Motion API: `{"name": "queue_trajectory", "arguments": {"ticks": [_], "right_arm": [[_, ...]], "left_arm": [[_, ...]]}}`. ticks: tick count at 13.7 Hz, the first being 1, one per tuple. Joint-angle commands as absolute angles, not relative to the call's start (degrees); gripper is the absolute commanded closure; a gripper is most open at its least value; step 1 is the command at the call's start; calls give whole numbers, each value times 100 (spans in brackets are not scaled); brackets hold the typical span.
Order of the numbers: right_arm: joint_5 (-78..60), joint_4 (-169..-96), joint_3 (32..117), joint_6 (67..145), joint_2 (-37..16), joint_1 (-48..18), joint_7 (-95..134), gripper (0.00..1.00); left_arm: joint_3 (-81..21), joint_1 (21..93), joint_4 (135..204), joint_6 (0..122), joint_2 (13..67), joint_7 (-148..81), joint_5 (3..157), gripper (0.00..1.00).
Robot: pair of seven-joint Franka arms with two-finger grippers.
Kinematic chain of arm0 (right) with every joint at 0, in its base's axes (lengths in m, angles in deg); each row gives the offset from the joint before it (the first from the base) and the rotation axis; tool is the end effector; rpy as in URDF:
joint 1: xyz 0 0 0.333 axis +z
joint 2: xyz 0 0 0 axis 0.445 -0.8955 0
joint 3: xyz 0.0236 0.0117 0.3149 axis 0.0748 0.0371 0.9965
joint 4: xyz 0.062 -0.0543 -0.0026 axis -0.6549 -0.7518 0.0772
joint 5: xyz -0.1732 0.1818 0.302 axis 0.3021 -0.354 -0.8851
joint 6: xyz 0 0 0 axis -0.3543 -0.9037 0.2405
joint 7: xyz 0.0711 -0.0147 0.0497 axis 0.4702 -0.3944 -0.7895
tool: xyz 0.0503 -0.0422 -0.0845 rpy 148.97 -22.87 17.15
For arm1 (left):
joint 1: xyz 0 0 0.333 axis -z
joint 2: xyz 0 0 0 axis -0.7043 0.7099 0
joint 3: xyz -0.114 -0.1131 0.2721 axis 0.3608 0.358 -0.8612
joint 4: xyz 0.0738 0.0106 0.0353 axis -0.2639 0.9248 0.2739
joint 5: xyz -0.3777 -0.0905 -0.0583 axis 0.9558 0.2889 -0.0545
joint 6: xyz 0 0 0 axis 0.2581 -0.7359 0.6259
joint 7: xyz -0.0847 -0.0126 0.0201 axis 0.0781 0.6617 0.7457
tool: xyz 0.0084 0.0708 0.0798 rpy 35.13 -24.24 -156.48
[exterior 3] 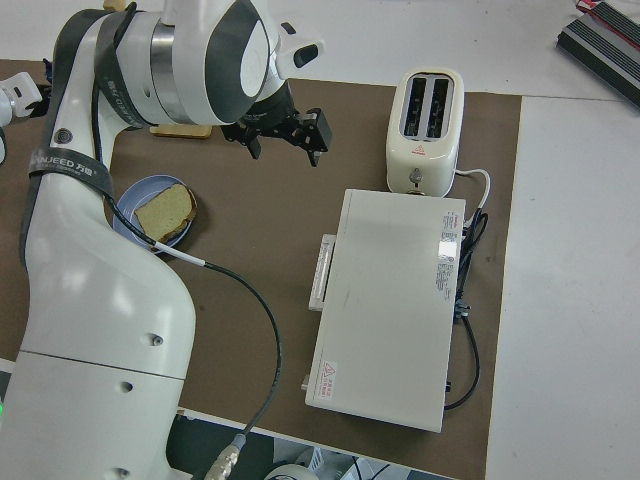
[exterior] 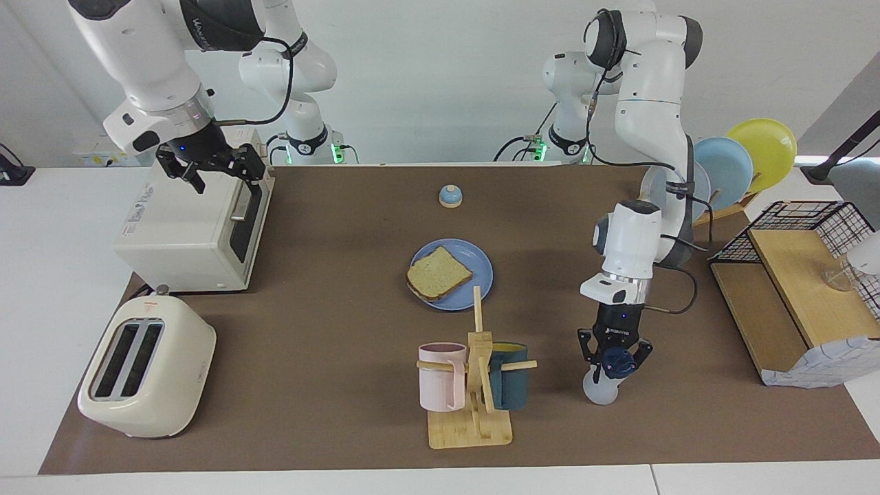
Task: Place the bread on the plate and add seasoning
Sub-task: 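Set the bottle down and open the left gripper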
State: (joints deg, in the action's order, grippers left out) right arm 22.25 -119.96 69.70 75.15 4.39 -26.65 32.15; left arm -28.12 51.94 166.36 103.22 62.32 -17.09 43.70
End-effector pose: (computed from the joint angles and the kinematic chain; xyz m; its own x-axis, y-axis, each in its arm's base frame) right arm 0.5489 0.0169 0.6097 0.9958 -0.0460 -0.0795 -0.0447 -0.9988 0.0178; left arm 0.6753 -0.1493 0.3098 0.6742 -0.3139 0.6685 -0.3377 -0.9360 -0.0989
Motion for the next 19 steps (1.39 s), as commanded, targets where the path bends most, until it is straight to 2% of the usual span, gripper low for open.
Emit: {"name": "queue_trajectory", "arguments": {"ticks": [1, 5, 6, 8, 13, 15, 19], "right_arm": [[2280, -12126, 7010, 7514, 558, -2739, 3116, 0], [2280, -12126, 7010, 7506, 558, -2739, 3116, 0], [2280, -12126, 7010, 7514, 558, -2739, 3116, 0], [2280, -12126, 7010, 7506, 558, -2739, 3116, 0], [2280, -12126, 7010, 7506, 558, -2739, 3116, 0], [2280, -12126, 7010, 7514, 558, -2739, 3116, 0], [2280, -12126, 7010, 7506, 558, -2739, 3116, 0]], "left_arm": [[-2865, 5216, 16525, 10108, 6281, -1747, 4296, 62], [-2848, 5181, 16552, 10126, 6298, -1782, 4331, 53], [-2848, 5172, 16569, 10134, 6298, -1913, 4340, 47], [-2857, 5181, 16578, 10134, 6298, -2334, 4332, 0], [-2857, 5172, 16613, 10152, 6290, -2362, 4332, 0], [-2857, 5163, 16832, 10196, 6167, -2345, 4332, 0], [-2848, 5066, 18147, 10143, 4974, -2424, 4340, 0]]}}
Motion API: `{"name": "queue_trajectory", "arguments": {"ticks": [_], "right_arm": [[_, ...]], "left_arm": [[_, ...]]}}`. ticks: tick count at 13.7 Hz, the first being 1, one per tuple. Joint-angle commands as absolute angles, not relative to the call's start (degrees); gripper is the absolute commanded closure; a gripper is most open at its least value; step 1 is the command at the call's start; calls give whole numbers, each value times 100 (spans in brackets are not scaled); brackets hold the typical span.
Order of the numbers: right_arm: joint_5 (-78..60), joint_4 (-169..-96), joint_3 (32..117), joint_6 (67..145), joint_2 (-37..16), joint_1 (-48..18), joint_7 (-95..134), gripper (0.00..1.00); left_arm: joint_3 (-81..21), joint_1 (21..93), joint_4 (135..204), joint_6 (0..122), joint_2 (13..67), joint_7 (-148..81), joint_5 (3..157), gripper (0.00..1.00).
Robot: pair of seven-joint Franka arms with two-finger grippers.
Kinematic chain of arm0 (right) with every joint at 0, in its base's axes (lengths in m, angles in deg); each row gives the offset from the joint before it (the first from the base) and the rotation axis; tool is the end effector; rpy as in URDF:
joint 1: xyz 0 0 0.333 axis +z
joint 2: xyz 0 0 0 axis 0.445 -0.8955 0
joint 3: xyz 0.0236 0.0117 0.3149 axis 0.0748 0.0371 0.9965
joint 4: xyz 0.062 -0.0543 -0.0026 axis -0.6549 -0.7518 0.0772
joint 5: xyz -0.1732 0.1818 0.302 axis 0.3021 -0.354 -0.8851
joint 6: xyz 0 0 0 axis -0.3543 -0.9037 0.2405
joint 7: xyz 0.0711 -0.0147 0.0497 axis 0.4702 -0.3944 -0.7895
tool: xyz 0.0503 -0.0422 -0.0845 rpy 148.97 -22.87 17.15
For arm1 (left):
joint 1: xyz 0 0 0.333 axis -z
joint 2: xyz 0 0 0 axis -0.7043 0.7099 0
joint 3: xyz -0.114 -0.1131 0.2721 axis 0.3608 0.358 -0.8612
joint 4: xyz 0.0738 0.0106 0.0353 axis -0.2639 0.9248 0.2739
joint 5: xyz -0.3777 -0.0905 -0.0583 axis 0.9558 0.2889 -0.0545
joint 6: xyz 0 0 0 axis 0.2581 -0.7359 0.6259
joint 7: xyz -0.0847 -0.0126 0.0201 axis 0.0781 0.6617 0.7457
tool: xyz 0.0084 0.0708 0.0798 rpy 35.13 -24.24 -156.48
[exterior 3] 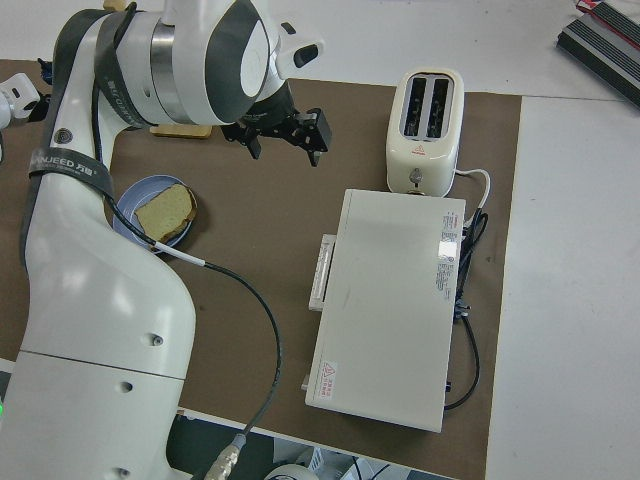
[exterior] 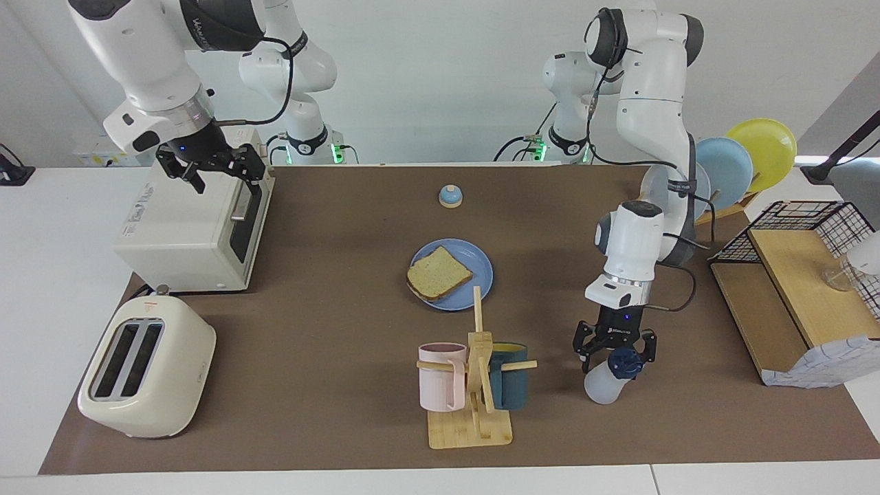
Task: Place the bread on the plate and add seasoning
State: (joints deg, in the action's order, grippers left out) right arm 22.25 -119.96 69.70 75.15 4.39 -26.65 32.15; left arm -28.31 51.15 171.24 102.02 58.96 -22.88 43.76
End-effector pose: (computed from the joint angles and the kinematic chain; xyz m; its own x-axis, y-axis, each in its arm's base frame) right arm 0.5489 0.0169 0.6097 0.9958 -0.0460 -0.0795 -0.0447 -0.9988 0.0178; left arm 0.6570 -0.1352 0.3082 0.7380 -0.2170 0.6390 -0.2540 -0.9666 -0.0349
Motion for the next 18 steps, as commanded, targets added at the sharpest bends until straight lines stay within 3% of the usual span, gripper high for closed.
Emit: {"name": "queue_trajectory", "arguments": {"ticks": [1, 3, 5, 9, 13, 16, 18], "right_arm": [[2280, -12126, 7010, 7506, 558, -2739, 3116, 0], [2280, -12126, 7010, 7506, 558, -2739, 3116, 0], [2280, -12126, 7010, 7514, 558, -2739, 3116, 0], [2280, -12126, 7010, 7506, 558, -2739, 3116, 0], [2280, -12126, 7010, 7506, 558, -2739, 3116, 0], [2280, -12126, 7010, 7506, 558, -2739, 3116, 0], [2280, -12126, 7010, 7506, 558, -2739, 3116, 0]], "left_arm": [[-2848, 5075, 18569, 10169, 4623, -2502, 4340, 0], [-2830, 5206, 19256, 10091, 3946, -2678, 4340, 0], [-2839, 5810, 19330, 9122, 3444, -3255, 4340, 0], [-2830, 6455, 18479, 6563, 2635, -3637, 4340, 0], [-2865, 6394, 16469, 3409, 2510, -3349, 4938, 0], [-2927, 5729, 15815, 2316, 2458, -2253, 5262, 0], [-2988, 5184, 15796, 1901, 2283, -1418, 5386, 0]]}}
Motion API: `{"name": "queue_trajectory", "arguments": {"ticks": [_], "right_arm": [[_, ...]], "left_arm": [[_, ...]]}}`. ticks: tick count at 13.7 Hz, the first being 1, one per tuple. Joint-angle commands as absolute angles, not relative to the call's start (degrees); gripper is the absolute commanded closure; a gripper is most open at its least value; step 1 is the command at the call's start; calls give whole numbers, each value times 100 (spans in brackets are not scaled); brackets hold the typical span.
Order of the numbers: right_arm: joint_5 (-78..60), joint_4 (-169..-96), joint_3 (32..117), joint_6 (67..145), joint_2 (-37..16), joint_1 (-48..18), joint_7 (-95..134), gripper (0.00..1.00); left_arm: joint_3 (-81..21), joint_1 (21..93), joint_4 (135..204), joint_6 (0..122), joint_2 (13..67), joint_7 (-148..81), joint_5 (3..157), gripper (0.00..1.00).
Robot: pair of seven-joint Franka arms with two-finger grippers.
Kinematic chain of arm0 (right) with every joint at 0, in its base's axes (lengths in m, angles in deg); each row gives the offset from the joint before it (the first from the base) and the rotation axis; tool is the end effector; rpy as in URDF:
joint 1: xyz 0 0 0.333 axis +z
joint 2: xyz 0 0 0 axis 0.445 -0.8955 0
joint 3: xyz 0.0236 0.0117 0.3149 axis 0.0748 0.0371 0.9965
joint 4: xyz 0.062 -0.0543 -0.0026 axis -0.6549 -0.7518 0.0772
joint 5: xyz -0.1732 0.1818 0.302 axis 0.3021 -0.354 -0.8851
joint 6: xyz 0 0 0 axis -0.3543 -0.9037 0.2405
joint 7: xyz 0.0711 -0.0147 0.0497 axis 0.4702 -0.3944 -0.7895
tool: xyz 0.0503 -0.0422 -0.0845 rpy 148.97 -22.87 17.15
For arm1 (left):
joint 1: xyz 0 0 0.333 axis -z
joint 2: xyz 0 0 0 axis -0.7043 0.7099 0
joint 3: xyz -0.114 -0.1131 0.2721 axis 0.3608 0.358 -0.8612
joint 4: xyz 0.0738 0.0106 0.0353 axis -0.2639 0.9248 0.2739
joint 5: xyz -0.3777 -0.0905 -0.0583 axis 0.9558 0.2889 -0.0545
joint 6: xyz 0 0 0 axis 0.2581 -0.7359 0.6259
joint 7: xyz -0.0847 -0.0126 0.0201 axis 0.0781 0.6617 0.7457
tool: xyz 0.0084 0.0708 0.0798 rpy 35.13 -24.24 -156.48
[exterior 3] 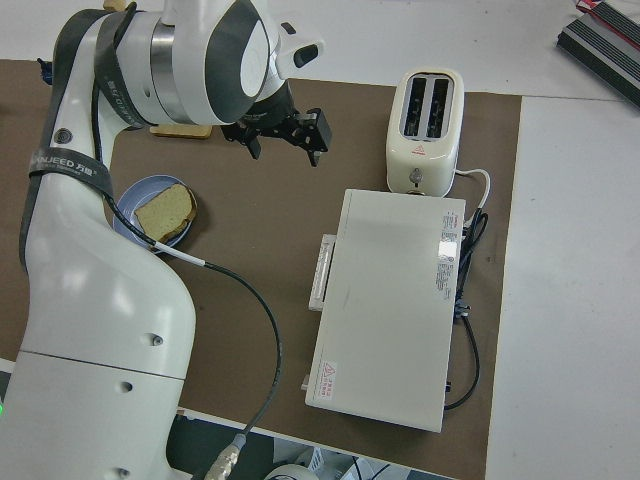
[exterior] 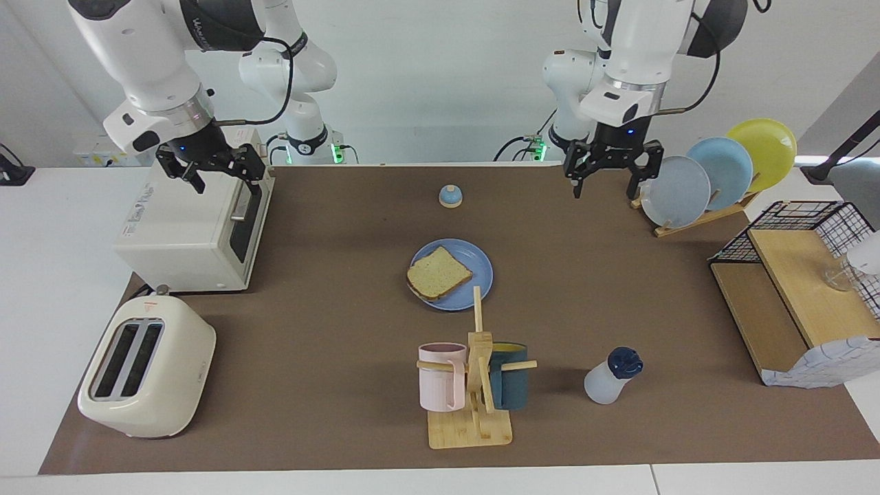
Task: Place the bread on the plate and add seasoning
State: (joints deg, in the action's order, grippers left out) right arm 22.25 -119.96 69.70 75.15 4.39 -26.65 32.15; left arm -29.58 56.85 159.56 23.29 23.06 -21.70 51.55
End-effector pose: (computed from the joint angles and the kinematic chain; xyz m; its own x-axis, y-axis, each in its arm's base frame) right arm 0.5489 0.0169 0.6097 0.9958 -0.0460 -0.0795 -0.0447 -0.9988 0.0178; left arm 0.5123 -0.1350 0.6349 0.9670 -0.2050 0.1513 -0.1992 -0.9785 -0.0528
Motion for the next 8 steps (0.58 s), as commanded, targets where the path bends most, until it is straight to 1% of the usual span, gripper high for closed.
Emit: {"name": "queue_trajectory", "arguments": {"ticks": [1, 3, 8], "right_arm": [[2280, -12126, 7010, 7506, 558, -2739, 3116, 0], [2280, -12126, 7010, 7506, 558, -2739, 3116, 0], [2280, -12126, 7010, 7506, 558, -2739, 3116, 0]], "left_arm": [[-3032, 4963, 15813, 1725, 2160, -987, 5404, 0], [-3050, 4576, 15822, 1487, 2054, -55, 5404, 0], [-2997, 4583, 15840, 1486, 1808, 63, 5343, 0]]}}
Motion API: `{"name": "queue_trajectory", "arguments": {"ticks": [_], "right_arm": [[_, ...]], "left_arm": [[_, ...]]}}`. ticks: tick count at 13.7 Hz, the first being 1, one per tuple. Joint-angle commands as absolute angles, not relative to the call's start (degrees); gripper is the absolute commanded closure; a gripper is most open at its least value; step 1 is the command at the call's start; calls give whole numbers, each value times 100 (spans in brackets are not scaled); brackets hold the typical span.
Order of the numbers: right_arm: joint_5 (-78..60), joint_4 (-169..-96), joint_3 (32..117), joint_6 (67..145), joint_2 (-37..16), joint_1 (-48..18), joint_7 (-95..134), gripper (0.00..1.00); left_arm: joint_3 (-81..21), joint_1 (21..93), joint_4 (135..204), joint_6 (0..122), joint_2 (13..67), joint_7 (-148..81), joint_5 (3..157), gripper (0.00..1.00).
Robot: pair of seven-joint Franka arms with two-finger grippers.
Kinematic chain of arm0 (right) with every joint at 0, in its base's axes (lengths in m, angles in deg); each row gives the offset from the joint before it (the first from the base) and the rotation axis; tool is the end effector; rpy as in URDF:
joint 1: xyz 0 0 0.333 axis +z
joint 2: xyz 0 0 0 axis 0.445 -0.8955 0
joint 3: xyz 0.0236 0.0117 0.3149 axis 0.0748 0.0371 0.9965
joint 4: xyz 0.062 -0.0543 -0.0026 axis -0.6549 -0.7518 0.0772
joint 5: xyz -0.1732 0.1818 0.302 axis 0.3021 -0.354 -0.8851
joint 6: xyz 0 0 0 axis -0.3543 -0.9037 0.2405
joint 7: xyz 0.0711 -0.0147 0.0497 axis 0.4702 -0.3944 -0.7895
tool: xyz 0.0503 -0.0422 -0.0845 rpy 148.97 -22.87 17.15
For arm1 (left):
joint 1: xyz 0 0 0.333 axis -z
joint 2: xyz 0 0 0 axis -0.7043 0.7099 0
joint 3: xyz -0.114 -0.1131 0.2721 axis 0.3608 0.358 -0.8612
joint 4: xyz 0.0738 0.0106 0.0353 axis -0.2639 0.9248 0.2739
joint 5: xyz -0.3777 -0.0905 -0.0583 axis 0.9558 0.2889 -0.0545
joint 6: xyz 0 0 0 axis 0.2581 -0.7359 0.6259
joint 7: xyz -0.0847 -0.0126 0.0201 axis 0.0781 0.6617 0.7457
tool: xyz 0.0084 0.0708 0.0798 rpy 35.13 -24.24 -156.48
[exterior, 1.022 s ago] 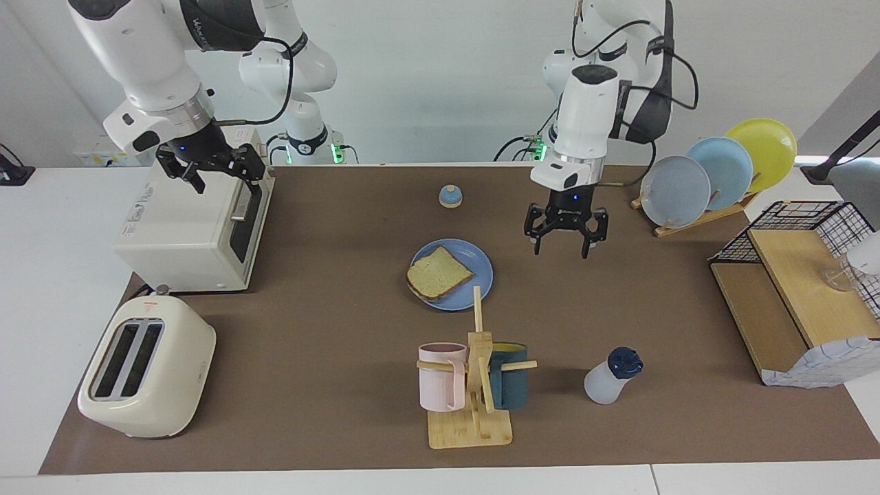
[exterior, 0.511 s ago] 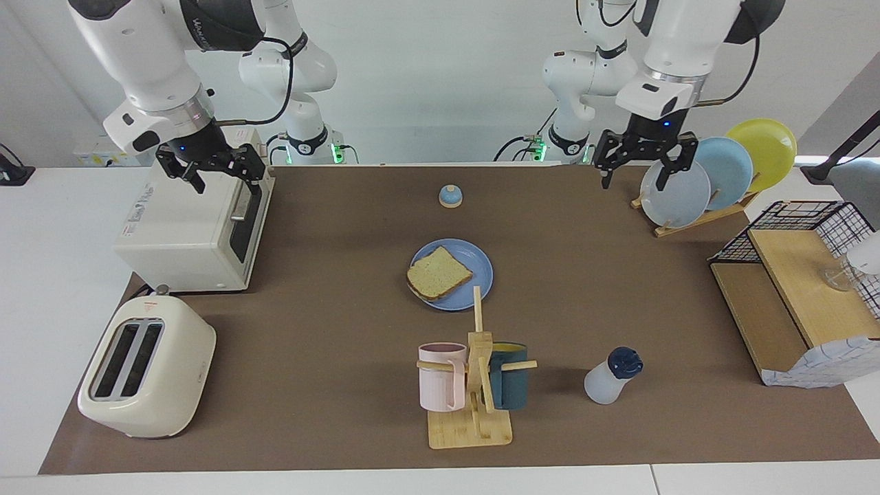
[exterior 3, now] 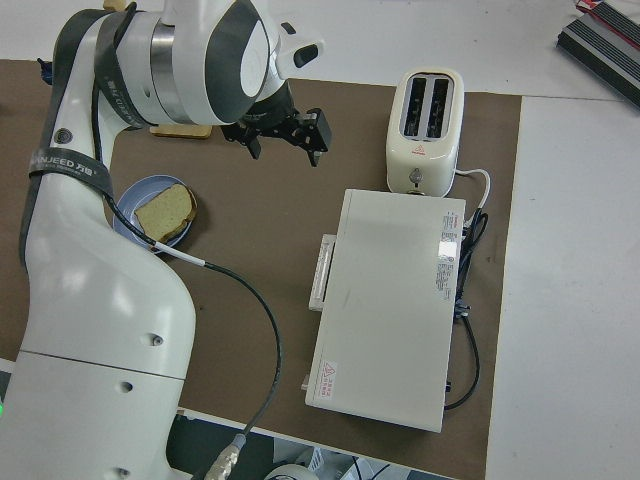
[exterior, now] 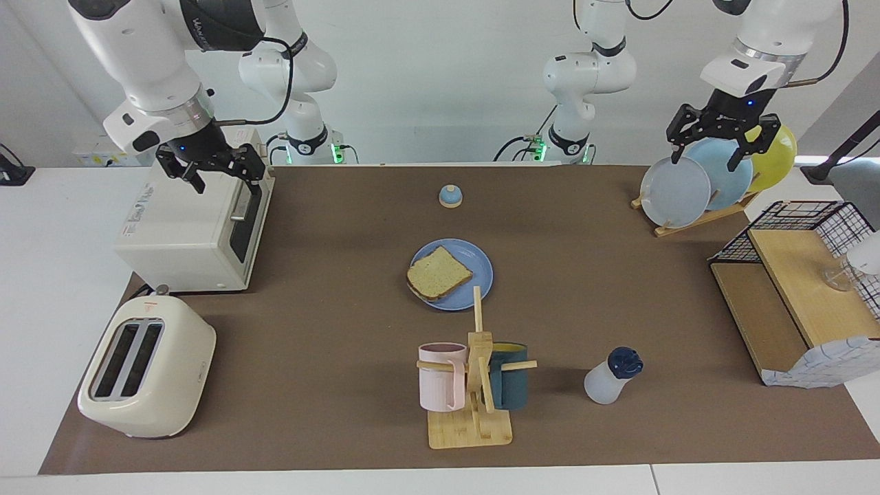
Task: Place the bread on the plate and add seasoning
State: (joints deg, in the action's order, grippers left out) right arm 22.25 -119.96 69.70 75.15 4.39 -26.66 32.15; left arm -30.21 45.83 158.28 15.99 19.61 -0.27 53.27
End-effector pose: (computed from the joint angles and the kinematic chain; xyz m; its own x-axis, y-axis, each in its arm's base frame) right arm 0.5489 0.0168 0.6097 0.9958 -0.0461 -0.0795 -0.0449 -0.9988 0.0178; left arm 0.4979 -0.0296 0.6638 0.9279 -0.3621 0.0883 -0.3576 -0.9317 -0.0634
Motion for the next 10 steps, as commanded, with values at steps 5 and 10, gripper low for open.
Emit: {"name": "queue_trajectory", "arguments": {"ticks": [5, 10], "right_arm": [[2280, -12126, 7010, 7506, 567, -2739, 3116, 0], [2280, -12126, 7010, 7506, 558, -2739, 3116, 0]], "left_arm": [[-3032, 4574, 15778, 1635, 1719, -259, 5351, 0], [-3391, 4785, 14717, 337, 2333, -1202, 5578, 0]]}}
